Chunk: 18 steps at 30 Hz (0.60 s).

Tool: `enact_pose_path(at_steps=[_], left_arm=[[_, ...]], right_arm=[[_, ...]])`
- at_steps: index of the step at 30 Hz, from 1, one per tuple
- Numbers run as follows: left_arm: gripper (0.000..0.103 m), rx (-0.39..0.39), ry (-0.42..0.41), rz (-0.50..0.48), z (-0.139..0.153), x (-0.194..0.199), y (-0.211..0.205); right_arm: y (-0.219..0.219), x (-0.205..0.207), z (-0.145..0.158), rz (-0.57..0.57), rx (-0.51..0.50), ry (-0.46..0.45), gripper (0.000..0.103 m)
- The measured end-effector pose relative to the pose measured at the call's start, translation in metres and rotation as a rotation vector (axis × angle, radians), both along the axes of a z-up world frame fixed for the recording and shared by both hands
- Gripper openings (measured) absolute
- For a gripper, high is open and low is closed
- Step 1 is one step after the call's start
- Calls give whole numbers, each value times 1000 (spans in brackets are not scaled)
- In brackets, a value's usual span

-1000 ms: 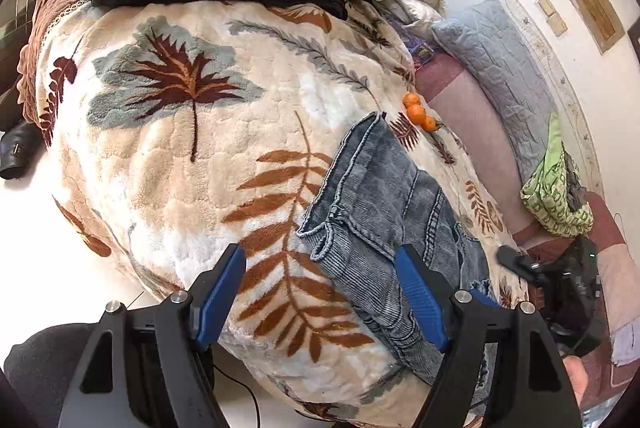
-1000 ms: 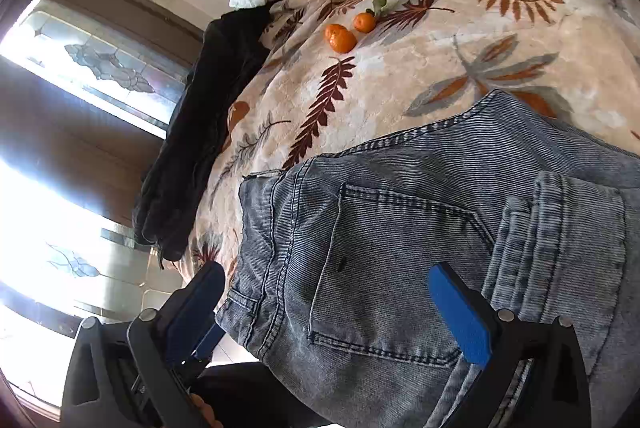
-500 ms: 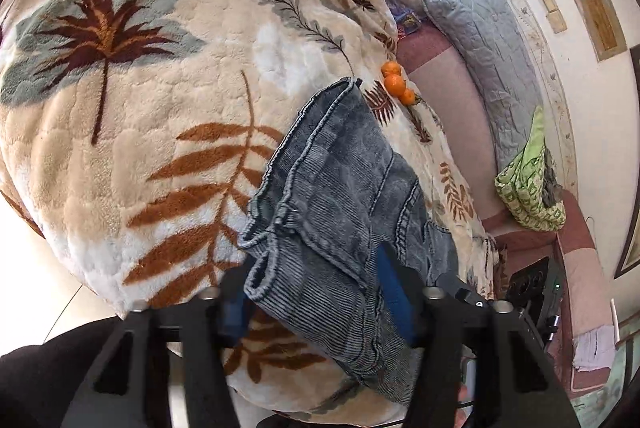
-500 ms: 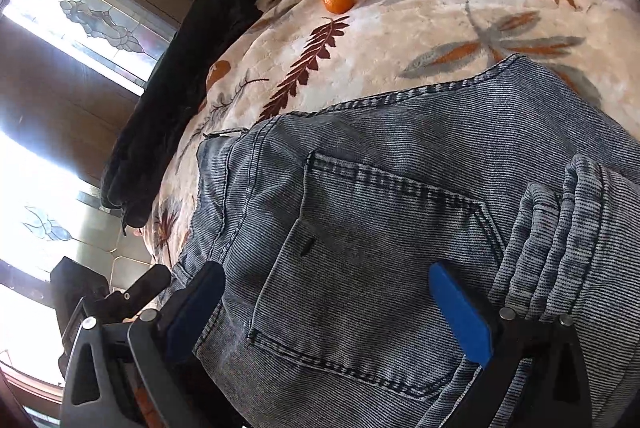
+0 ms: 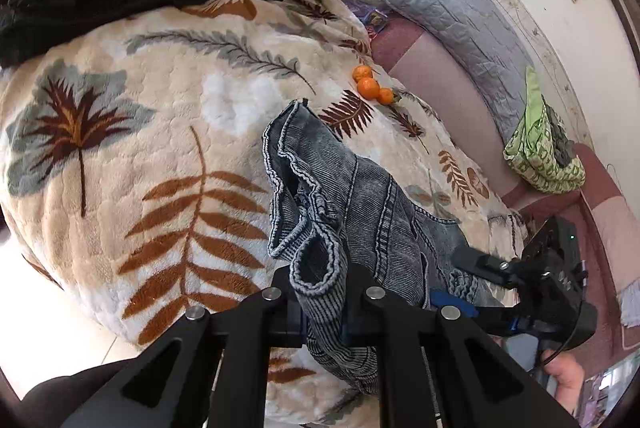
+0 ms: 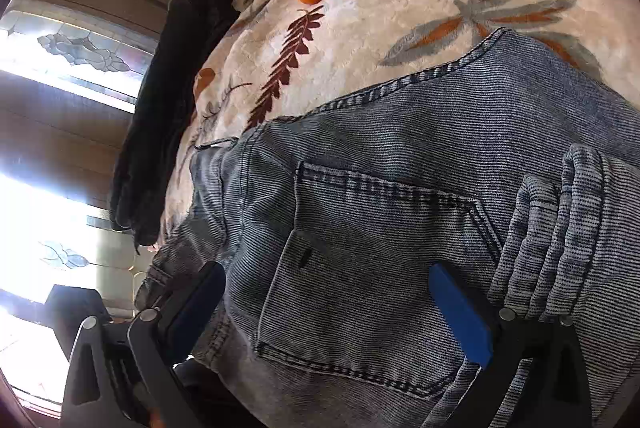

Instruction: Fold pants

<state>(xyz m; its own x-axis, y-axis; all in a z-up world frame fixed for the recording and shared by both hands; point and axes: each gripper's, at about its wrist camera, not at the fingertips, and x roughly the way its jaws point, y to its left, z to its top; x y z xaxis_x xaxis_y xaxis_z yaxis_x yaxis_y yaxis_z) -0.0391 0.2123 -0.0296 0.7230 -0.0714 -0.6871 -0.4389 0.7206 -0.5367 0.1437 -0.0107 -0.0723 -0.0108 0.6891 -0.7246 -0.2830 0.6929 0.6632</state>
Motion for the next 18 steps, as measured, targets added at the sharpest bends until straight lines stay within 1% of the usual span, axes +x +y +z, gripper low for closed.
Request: enact_pose_path(at_steps=[1, 2, 5, 8, 11, 14, 16, 18], left_arm=[[11, 13, 0, -5, 4, 1, -2], [11, 34, -4, -12, 9, 3, -5], [11, 132, -30, -49, 30, 6, -24], [10, 251, -74, -117, 57, 12, -61], [10, 380, -134, -230, 85, 18, -119], [10, 487, -194, -384, 105, 19, -190], [10, 516, -212, -495, 105, 21, -238], [10, 523, -198, -587, 93, 28, -279]], right_arm=[[-9, 2, 6, -25, 58, 16, 103], [-21, 2, 13, -59, 95, 8, 103], [-60, 1, 27, -119, 137, -24, 103], [-109, -3, 29, -190, 135, -38, 103], [-163, -7, 32, -285, 173, -49, 103], [-216, -15, 37, -383, 238, -69, 103], [-247, -21, 38, -441, 280, -83, 103], [-277, -32, 40, -491, 298, -104, 103]])
